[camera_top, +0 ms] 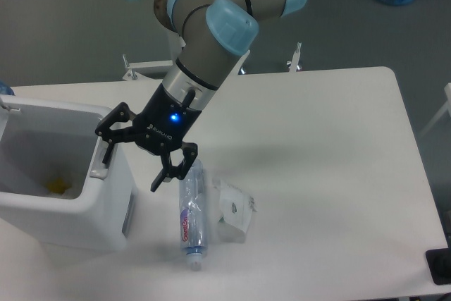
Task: Open the trash can
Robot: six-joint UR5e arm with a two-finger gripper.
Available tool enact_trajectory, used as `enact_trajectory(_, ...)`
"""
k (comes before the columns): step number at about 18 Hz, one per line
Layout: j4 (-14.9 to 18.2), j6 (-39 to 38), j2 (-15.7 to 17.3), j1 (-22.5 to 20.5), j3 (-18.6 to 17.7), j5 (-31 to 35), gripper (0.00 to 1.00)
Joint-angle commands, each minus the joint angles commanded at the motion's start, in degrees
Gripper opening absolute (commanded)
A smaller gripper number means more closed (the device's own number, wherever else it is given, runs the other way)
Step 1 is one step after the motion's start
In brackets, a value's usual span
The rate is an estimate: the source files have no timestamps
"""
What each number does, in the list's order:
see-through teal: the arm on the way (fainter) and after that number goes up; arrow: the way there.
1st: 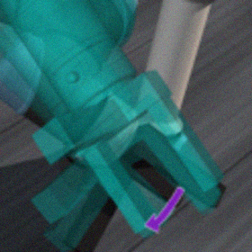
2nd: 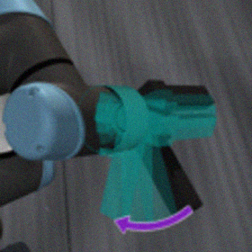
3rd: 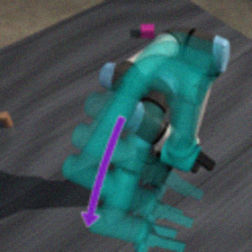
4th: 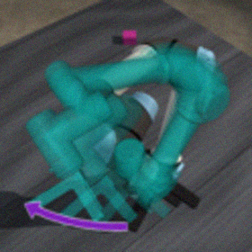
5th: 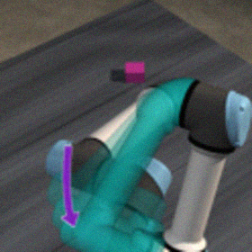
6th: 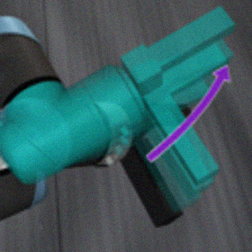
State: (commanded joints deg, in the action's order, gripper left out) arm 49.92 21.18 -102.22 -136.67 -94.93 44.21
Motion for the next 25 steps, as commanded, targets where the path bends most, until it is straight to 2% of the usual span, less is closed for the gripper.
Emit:
enact_trajectory(6,0.0,1.13,0.0,-4.65,1.94,-0.09,1.0)
enact_trajectory(10,0.0,9.56,-0.87,-9.57,1.94,-0.09,1.0)
enact_trajectory(14,0.09,21.95,-5.87,-15.54,4.65,0.0,1.0)
enact_trajectory(18,0.09,23.47,-11.59,-20.65,11.5,0.44,1.0)
enact_trajectory(21,0.35,26.61,-16.51,-21.01,16.6,7.09,1.0)
enact_trajectory(23,0.79,28.99,-16.61,-20.66,16.62,14.29,1.0)
enact_trajectory(25,0.88,29.27,-16.35,-19.7,16.27,18.88,1.0)
